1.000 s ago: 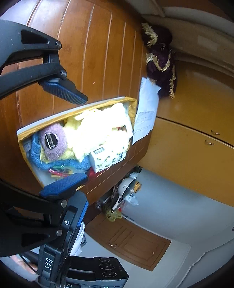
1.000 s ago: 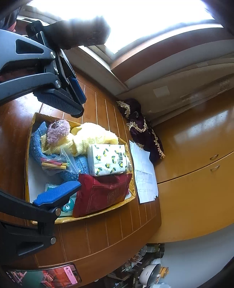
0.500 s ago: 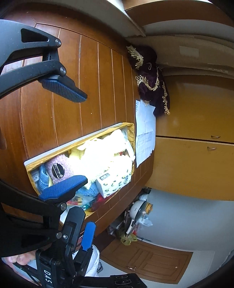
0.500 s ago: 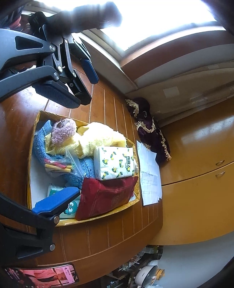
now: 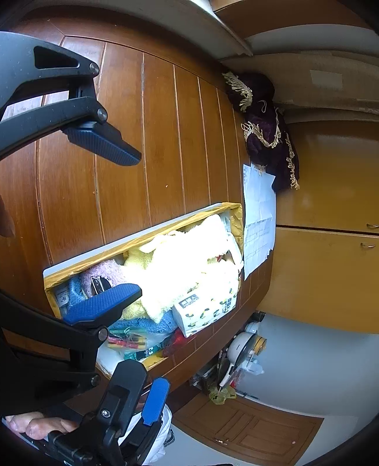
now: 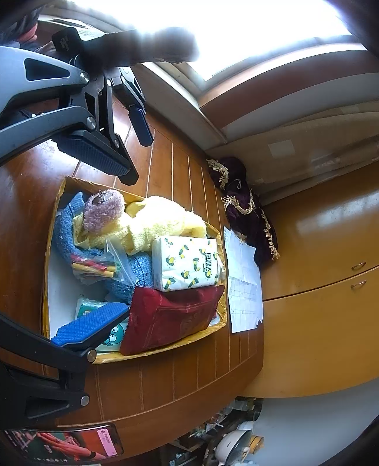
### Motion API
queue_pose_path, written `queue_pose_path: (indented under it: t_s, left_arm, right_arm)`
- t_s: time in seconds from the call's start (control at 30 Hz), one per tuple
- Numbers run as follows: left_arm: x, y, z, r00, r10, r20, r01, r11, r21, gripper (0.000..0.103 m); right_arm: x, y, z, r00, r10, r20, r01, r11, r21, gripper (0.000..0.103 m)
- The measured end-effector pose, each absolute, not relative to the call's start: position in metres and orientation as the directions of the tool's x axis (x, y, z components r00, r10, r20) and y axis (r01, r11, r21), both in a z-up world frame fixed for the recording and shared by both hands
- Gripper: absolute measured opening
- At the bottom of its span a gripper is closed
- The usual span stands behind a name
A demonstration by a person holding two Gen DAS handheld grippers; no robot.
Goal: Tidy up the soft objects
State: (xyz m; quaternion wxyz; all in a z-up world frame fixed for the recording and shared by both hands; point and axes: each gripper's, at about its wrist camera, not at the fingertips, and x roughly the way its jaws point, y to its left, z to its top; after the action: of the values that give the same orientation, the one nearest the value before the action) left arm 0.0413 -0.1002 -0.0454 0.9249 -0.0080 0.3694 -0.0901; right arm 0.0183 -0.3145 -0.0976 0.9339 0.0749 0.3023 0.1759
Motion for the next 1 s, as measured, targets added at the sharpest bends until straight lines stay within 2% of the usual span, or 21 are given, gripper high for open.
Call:
queue_pose_path:
  t_s: [1.0]
  left_arm:
    - [0.0469,-0.1002,-0.0544,0.703,-0.137,-0.697,0.145,0.988,-0.049,0.083]
  right_arm:
    - [0.0226,-0.3115,-0.1014,0.746,0.383,-0.544,-0.297,0.924,0.242,0.091]
